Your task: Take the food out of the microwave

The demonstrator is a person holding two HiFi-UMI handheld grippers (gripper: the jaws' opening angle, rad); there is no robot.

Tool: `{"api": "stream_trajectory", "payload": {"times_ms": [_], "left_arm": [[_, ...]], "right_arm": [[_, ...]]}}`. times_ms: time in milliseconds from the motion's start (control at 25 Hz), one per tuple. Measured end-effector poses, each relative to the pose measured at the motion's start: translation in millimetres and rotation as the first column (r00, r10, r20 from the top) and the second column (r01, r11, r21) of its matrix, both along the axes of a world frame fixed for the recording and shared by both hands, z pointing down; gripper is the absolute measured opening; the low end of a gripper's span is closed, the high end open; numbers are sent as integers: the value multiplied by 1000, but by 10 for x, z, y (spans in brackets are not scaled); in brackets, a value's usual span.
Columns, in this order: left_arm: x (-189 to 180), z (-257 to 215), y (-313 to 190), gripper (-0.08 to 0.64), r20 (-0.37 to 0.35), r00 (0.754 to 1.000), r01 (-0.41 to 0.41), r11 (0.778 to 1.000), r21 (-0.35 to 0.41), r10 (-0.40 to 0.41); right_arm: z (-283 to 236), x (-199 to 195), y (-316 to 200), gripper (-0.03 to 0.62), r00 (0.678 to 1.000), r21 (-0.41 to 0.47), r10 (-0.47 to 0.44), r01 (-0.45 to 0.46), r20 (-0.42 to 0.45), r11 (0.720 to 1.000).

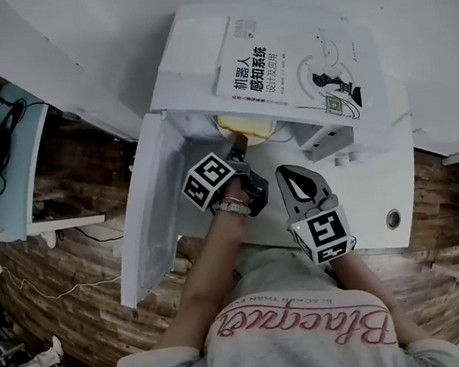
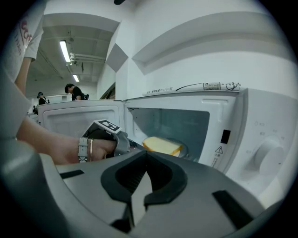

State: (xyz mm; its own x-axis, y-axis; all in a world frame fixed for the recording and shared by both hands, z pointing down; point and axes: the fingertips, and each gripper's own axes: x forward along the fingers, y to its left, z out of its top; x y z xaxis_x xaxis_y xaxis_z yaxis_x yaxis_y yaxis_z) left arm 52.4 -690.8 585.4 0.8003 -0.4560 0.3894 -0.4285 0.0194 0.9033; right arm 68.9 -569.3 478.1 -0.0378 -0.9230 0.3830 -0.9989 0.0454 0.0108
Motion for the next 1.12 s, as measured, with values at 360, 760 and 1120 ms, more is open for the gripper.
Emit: {"api": "stream_trajectory", "payload": {"times_ms": [360, 760, 1120], "left_arm": [[-25, -89, 3, 75, -65, 998, 2, 1000, 13, -2], [-51, -240, 57, 14, -160, 987, -1, 999, 44, 8], [-230, -366, 257, 12, -207, 978, 4, 998, 70, 11]], "right_arm": [[14, -34, 121, 11, 1000, -3, 13, -13, -9, 1000], [-15, -69, 312, 11, 999, 6, 49, -49, -14, 999], [-91, -254, 495, 9, 998, 41, 65, -65, 6, 997]]}}
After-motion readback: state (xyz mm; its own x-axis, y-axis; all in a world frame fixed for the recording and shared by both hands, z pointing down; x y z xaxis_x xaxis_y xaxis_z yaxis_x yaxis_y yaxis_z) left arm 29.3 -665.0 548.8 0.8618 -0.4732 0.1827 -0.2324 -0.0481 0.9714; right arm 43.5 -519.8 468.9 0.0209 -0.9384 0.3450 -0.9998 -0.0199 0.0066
